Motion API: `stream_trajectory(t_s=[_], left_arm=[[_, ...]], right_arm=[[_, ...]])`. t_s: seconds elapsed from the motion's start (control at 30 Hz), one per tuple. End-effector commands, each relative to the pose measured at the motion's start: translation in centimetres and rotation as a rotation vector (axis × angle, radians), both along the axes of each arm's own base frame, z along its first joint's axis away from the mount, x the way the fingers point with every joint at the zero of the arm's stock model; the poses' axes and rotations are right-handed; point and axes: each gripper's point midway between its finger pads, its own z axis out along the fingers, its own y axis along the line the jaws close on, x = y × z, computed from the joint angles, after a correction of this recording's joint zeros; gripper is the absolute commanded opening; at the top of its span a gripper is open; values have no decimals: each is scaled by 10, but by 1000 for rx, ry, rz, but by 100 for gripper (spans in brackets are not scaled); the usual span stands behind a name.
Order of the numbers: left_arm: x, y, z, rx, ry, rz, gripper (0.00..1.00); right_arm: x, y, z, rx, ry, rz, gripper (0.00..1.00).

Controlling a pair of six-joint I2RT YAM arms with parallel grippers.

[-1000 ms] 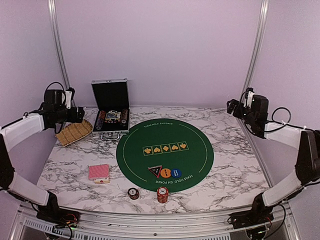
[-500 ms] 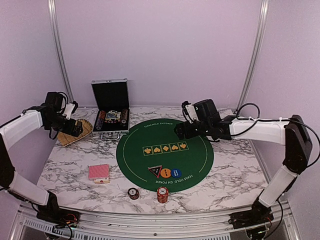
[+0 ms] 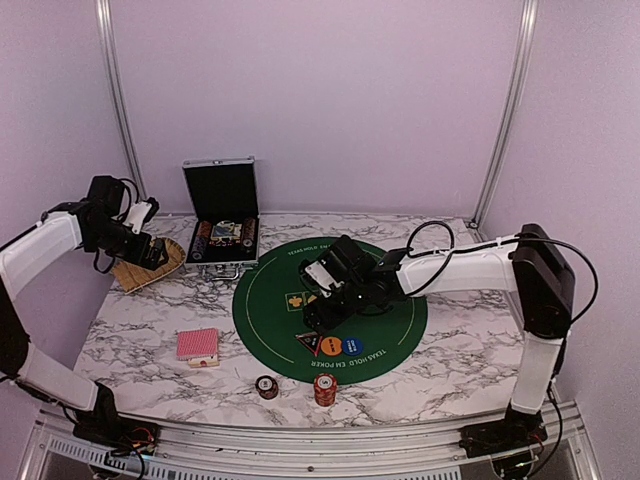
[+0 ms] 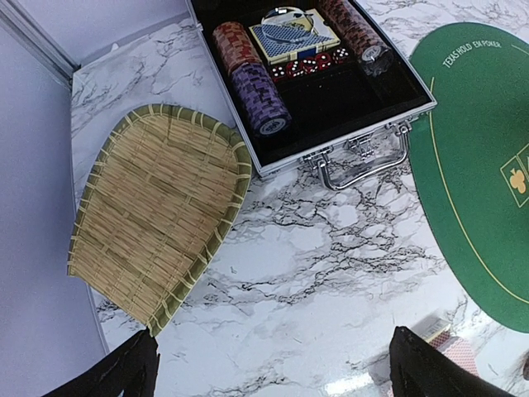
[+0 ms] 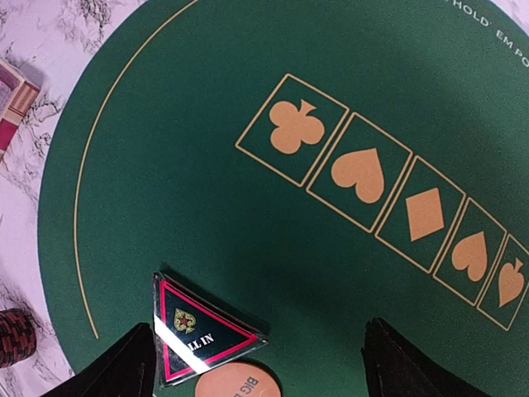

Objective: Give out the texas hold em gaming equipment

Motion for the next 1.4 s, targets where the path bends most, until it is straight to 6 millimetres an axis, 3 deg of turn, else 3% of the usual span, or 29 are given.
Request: stream_trajectory(t_s=[0.0,0.2,0.47,0.9,1.0,1.17,1.37], left_arm=[[-2,-4,10,-27,10,-8,99],[-4,-9,13,-51,18,-20,99],[-6,-13,18,-77,15,-29,99],[-7,-19,28,-111,3,-44,99],[-7,-18,28,-111,2,-35,99],[-8,-19,30,-116,-1,-37,99],[-8,-20,33,-123,-7,-39,99]], right_arm=[[-5,8,0,-20,43,2,85],[-20,18,-12,-68,77,27,82],[-40,21,-33,-112,122,46,71],[-45,7,-44,-143,130,11,63],[-47,10,-48,-141,133,20,56],[-51,22,-48,-135,130,42,55],[-49,31,-50,-131,127,50,46]])
